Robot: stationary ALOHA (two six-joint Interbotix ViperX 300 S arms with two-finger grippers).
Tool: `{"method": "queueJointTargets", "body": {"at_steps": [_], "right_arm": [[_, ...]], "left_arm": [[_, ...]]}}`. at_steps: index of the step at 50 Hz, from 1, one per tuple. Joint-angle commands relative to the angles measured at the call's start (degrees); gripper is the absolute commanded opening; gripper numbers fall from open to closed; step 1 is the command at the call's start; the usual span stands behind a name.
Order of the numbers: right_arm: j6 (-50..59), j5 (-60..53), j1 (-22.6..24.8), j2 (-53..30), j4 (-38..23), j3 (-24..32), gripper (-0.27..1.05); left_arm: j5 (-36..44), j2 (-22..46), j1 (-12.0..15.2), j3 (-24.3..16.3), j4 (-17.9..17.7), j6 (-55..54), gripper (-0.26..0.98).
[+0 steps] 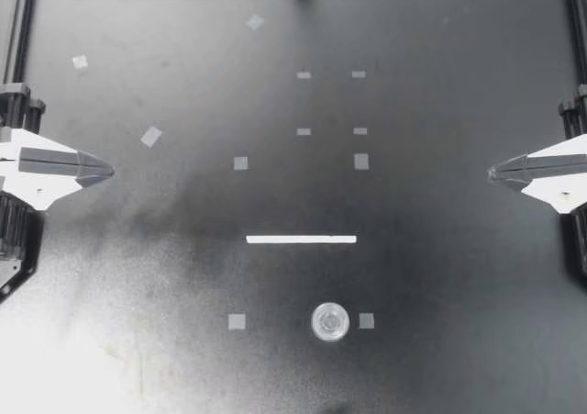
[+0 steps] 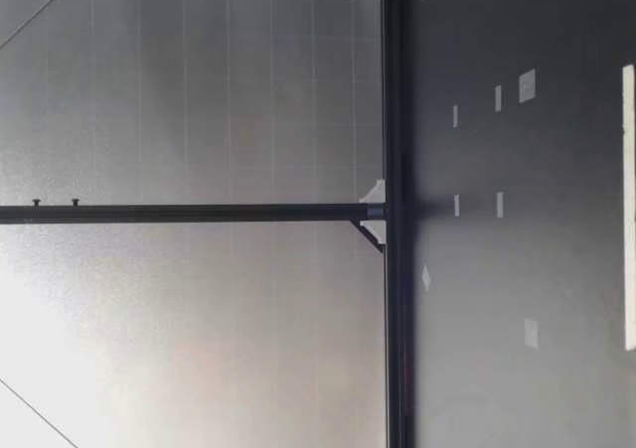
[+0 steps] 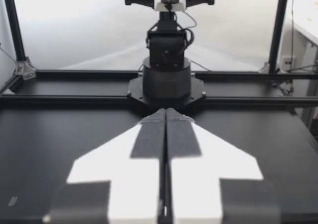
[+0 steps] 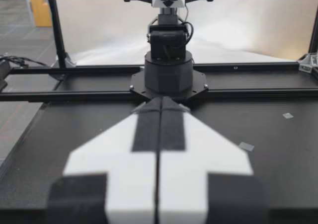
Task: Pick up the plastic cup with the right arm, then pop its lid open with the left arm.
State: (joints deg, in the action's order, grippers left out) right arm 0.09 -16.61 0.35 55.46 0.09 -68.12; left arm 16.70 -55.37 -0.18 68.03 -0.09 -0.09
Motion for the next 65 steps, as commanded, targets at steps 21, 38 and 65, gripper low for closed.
{"method": "queueJointTargets", "body": {"at_steps": [21,38,65], "right_arm": [[8.6,5.1,9.2,-2.9,-0.1,-5.1,-0.04],[17.1,-2.0,14.9,-20.3,0.2,-5.5,0.18],[20.3,-15.6,17.4,-51.5,0.1,3.6,0.65]], "left_arm": [[1.1,14.5,-2.8,-3.4,-1.2,-3.5,-0.07],[2.9,43.9,-7.4,-18.2,-1.5,-7.0,-0.07],[7.1,59.9,-12.9,-25.4,-1.5,-13.2,-0.07]]}}
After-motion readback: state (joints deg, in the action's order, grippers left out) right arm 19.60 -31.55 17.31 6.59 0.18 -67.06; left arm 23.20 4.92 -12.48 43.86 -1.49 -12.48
